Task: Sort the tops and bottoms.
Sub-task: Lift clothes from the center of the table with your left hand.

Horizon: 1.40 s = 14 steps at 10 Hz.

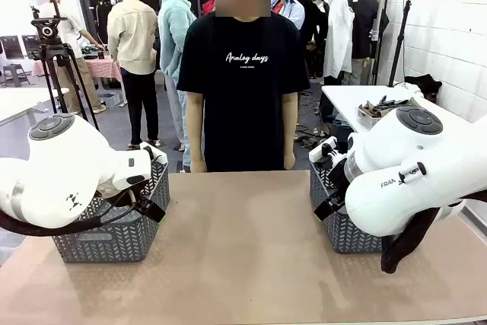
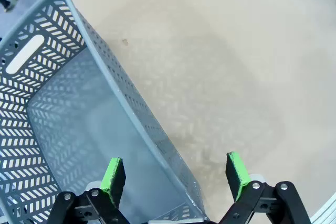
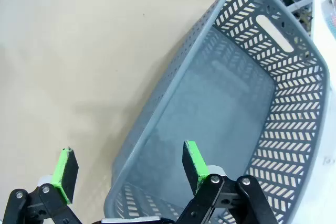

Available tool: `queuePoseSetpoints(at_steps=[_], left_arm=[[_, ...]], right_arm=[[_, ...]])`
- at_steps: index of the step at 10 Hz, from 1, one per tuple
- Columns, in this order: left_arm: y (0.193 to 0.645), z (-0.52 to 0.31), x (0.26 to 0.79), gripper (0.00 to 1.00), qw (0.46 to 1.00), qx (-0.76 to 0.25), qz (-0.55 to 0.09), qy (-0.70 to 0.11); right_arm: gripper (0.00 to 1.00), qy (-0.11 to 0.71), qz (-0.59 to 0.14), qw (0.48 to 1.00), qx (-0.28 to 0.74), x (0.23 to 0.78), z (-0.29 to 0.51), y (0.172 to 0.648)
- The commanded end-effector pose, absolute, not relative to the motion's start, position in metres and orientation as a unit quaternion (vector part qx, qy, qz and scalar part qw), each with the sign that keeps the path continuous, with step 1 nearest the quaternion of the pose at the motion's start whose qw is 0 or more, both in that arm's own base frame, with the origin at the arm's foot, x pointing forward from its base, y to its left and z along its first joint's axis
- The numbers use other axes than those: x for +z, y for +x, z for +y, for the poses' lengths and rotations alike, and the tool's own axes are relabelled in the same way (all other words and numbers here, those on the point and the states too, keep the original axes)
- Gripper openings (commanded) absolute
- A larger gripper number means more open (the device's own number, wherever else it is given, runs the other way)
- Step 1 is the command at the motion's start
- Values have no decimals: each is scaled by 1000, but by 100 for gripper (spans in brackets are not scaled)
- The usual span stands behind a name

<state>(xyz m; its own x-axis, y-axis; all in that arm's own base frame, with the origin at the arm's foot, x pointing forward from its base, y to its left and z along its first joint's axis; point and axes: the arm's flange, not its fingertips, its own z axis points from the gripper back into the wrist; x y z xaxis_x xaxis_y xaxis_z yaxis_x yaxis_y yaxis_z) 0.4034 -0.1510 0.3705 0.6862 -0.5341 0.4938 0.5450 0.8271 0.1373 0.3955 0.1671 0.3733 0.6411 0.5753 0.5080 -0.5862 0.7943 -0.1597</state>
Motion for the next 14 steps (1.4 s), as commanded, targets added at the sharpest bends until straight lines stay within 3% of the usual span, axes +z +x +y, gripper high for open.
queuePoseSetpoints(at_steps=[1, 14], left_arm=[[403, -151, 372, 100, 918, -294, -267, -10], [403, -151, 372, 100, 918, -294, -267, -10]], right_arm=[[100, 10, -277, 906, 321, 373, 167, 395], [100, 10, -277, 906, 321, 373, 167, 395]])
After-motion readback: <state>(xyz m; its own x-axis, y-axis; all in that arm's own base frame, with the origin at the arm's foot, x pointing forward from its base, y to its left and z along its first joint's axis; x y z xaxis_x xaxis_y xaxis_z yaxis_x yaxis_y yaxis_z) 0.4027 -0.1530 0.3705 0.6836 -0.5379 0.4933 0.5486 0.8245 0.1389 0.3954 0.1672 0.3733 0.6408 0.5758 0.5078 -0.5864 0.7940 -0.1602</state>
